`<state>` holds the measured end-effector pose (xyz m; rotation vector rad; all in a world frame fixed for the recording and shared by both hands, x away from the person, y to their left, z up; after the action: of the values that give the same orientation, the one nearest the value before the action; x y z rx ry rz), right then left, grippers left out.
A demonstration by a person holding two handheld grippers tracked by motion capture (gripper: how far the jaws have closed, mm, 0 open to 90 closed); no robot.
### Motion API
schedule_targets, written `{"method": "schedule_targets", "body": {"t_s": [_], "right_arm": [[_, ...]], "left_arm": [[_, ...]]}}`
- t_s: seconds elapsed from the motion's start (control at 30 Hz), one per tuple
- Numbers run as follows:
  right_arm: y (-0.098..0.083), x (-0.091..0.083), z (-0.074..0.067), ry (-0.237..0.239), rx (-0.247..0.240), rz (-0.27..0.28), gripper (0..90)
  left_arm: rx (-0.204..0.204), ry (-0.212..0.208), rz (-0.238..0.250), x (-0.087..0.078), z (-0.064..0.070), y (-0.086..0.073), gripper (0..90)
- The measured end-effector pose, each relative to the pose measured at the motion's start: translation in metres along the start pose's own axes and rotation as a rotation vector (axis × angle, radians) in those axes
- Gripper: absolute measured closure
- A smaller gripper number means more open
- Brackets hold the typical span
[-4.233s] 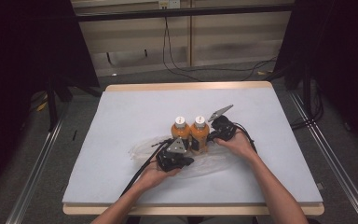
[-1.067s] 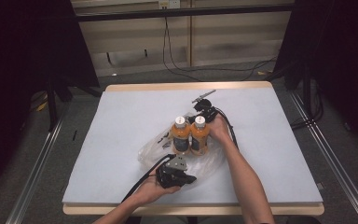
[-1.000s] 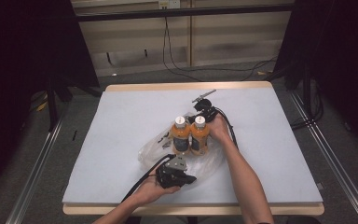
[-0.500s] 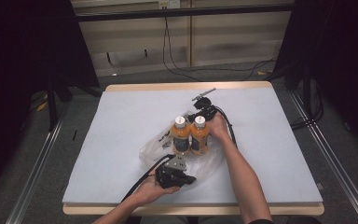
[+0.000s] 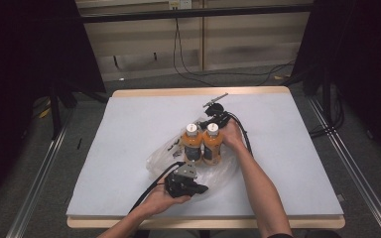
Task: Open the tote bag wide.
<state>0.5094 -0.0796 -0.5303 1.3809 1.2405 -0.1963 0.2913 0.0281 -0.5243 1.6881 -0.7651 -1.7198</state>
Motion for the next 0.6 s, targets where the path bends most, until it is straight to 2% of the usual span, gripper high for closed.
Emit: {"method": "schedule_targets", "body": {"t_s": [0.03,0.07,0.13,0.27,0.4,0.43,0.5,0.57,0.6], "right_arm": [[0.001,-0.003,-0.001,0.001,0.004,0.010,90.0],[0.001,-0.007,-0.001,0.019,0.003,0.022,90.0],[0.001,-0.014,-0.002,0.027,0.010,0.036,90.0],[-0.001,-0.030,-0.005,0.051,-0.006,0.065,90.0],[-0.003,-0.046,-0.009,0.057,-0.030,0.089,90.0],[-0.003,-0.049,-0.011,0.057,-0.035,0.100,90.0],[-0.005,-0.057,-0.013,0.066,-0.031,0.117,90.0],[-0.009,-0.064,-0.013,0.050,-0.049,0.127,90.0],[-0.012,-0.068,-0.013,0.059,-0.045,0.136,90.0]], "left_arm": [[0.003,0.008,0.000,-0.003,-0.003,0.000,90.0],[-0.032,0.021,0.032,-0.005,-0.004,0.002,90.0],[-0.034,0.036,0.057,-0.009,-0.007,0.005,90.0],[-0.042,0.066,0.100,-0.020,-0.011,0.011,90.0],[-0.044,0.100,0.119,-0.030,-0.016,0.014,89.4],[-0.057,0.106,0.134,-0.032,-0.016,0.015,88.5],[-0.036,0.125,0.130,-0.036,-0.019,0.013,84.7],[-0.040,0.133,0.140,-0.038,-0.022,0.013,83.4],[-0.043,0.143,0.136,-0.040,-0.023,0.012,82.4]]}}
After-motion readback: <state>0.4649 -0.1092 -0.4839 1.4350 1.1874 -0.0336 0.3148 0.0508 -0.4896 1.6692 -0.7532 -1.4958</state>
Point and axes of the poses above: each handheld gripper's, and its own axes: x roughly forward along the jaws, y roughly out of its top, z roughly to its right, the point moved 7 cm from there along x, roughly forward along the jaws, and after that the axes turned 11 degrees about x, right-handed, at the moved point
